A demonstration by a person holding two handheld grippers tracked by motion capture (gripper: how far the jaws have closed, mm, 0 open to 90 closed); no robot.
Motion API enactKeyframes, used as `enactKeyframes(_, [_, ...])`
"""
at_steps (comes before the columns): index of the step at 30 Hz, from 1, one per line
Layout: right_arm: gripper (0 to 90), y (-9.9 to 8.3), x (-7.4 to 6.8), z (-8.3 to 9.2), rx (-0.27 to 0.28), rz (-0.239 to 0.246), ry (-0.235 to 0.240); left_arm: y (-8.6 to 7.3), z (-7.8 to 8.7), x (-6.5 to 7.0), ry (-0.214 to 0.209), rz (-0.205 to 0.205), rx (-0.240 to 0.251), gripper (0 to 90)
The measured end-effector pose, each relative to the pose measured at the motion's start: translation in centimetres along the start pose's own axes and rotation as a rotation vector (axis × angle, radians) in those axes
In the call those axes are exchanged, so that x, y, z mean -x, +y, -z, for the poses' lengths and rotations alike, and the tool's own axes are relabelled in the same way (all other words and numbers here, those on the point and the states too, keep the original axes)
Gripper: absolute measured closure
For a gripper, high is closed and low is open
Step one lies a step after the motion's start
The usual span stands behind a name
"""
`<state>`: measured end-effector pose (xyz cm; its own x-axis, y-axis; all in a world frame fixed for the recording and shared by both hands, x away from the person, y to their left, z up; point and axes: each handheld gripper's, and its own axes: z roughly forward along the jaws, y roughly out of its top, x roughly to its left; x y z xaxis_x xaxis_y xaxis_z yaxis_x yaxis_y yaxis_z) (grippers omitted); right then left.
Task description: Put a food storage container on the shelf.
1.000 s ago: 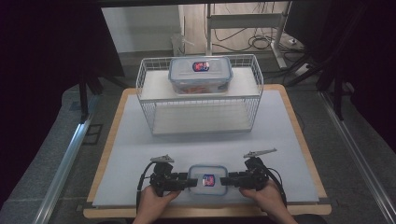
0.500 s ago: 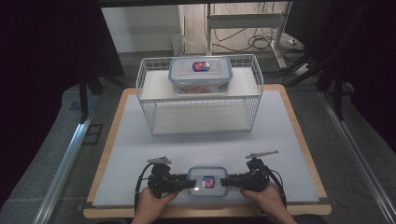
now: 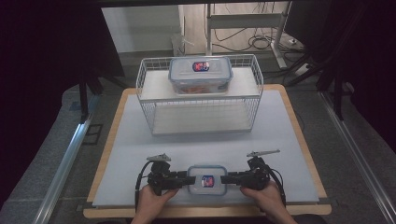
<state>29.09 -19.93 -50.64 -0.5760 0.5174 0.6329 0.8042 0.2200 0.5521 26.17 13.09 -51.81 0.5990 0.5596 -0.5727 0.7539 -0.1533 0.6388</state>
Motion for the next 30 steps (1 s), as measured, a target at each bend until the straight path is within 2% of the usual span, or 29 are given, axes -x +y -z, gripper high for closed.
enactKeyframes(2, [56.1,0.1,-0.1,0.0,0.005,0.004,-0.003,0.3,0.1,0.0,0.000,0.003,0.004,51.9])
enactKeyframes(10, [56.1,1.9,-1.3,1.0,0.043,0.044,-0.003,2.5,1.7,1.1,0.017,-0.051,0.046,51.9])
enactKeyframes(19, [56.0,5.8,-4.2,2.9,0.097,0.141,-0.016,6.2,4.5,3.0,0.042,-0.103,0.108,52.1])
enactKeyframes(25, [56.0,8.6,-5.6,4.2,0.122,0.179,-0.012,9.0,6.0,3.9,0.057,-0.140,0.140,52.2])
enactKeyframes(30, [56.0,11.0,-6.8,5.2,0.148,0.210,-0.016,11.6,7.5,4.6,0.058,-0.156,0.170,52.4])
